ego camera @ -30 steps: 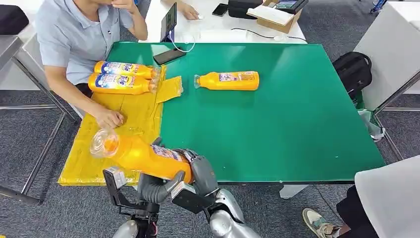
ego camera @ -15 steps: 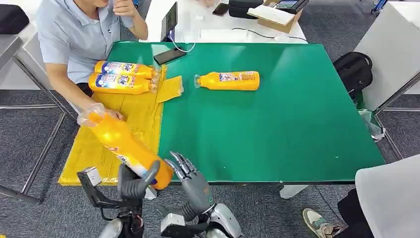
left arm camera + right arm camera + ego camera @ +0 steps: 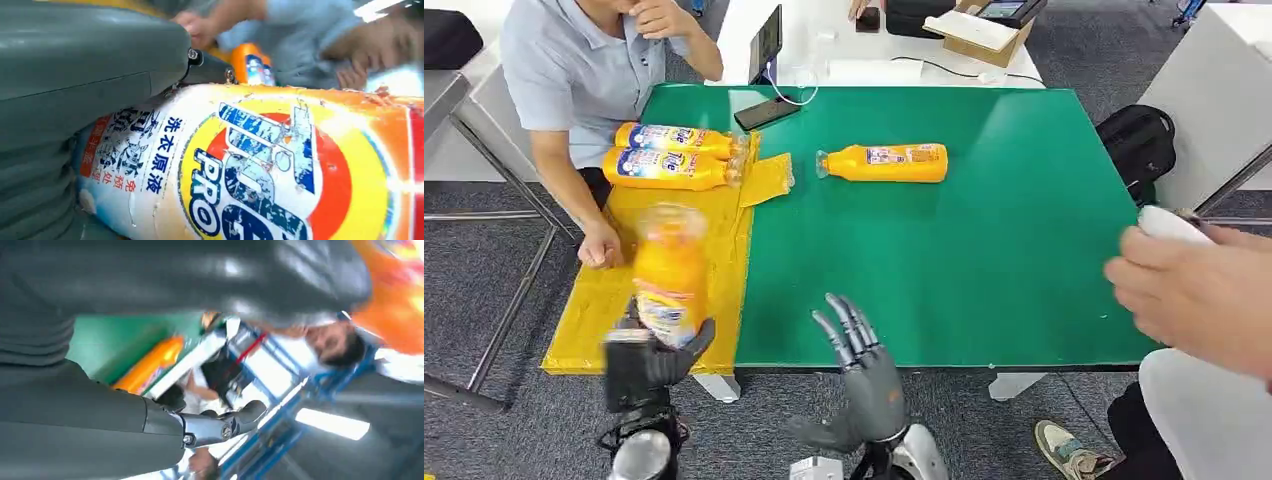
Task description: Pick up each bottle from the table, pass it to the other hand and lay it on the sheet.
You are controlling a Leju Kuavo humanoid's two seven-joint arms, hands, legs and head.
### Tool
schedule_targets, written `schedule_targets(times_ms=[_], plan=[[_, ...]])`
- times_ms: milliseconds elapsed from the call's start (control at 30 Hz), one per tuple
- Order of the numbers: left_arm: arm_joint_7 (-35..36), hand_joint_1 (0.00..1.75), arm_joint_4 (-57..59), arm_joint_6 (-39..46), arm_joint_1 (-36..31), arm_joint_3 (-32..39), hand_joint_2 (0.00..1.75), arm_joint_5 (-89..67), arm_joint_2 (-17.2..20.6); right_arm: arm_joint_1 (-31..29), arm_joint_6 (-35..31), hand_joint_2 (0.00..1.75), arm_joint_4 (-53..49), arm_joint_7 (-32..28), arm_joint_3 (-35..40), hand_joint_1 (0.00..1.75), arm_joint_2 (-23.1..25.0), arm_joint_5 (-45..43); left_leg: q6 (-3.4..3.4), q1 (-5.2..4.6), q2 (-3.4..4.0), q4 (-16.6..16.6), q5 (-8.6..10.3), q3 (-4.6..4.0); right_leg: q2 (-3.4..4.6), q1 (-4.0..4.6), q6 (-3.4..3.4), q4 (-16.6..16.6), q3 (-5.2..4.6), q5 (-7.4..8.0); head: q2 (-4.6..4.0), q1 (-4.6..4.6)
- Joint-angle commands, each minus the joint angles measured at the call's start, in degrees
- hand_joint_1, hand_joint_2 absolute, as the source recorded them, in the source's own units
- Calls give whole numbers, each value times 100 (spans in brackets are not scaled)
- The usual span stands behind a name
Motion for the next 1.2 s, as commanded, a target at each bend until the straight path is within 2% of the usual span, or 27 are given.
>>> schedule_targets(times_ms=[33,133,267,400,567,867,1000,1033,1067,1100,1167,1200], plan=[[674,175,2249,-313,-963,637,175,-1528,500,-56,-20,0,-212,-13,-47,0,-47,-756,-8,2,1,-12,0,32,-10,4,-12,-10,32,-3,0,0],[744,175,2241,-547,-823,1121,175,-1772,651,-204,-19,0,66,1,346,0,-28,-946,-10,4,30,-12,-6,33,15,6,-14,-7,22,1,0,2],[774,175,2508,-817,-843,1571,175,-2153,859,-159,-20,0,16,36,424,0,-69,-919,-13,7,41,-18,-11,49,25,9,-17,-11,38,0,0,2],[965,175,2979,-1003,-930,1681,175,-2755,1074,-147,-19,0,-76,109,453,0,-199,-1030,-18,5,41,-16,-12,50,30,6,-15,-5,32,2,0,2],[1406,175,3972,-1195,-1193,1586,175,-3756,1284,-153,173,0,-89,162,411,0,-224,-1103,-27,3,47,-25,-18,94,34,4,-26,-5,67,-5,0,0],[1700,175,4651,-1832,-1571,1229,175,-4550,1160,-174,556,0,50,215,263,0,-170,-1241,-70,2,52,-39,-47,182,43,6,-70,4,152,-25,0,2],[1803,175,4714,-1897,-1646,1153,175,-4716,1113,-195,669,0,90,197,249,0,-140,-1245,-67,-3,18,-53,-89,242,16,0,-77,25,184,-97,0,0],[1825,175,4721,-1902,-1663,1143,175,-4734,1096,-195,675,0,98,198,253,0,-131,-1246,-69,0,32,-62,-76,210,23,2,-92,22,171,-113,0,0],[1857,175,4796,-1918,-1724,1070,175,-4844,1065,-213,723,0,139,204,250,0,-110,-1261,-65,6,7,-33,-134,249,2,9,-79,50,243,-154,0,0],[1888,175,4827,-1924,-1762,1059,175,-4868,1031,-229,738,0,181,209,248,0,-97,-1266,-72,5,11,-36,-106,175,1,7,-90,56,141,-127,0,2],[1763,157,5025,-2018,-2015,976,175,-4899,894,-242,738,0,209,226,192,0,-119,-1342,-88,4,-8,-48,-170,229,-18,6,-98,45,182,-154,0,2],[1773,152,5227,-2052,-2235,910,175,-4939,780,-237,728,0,195,197,138,0,-170,-1431,-82,6,-6,-60,-148,189,-23,9,-101,34,144,-132,0,-2]])
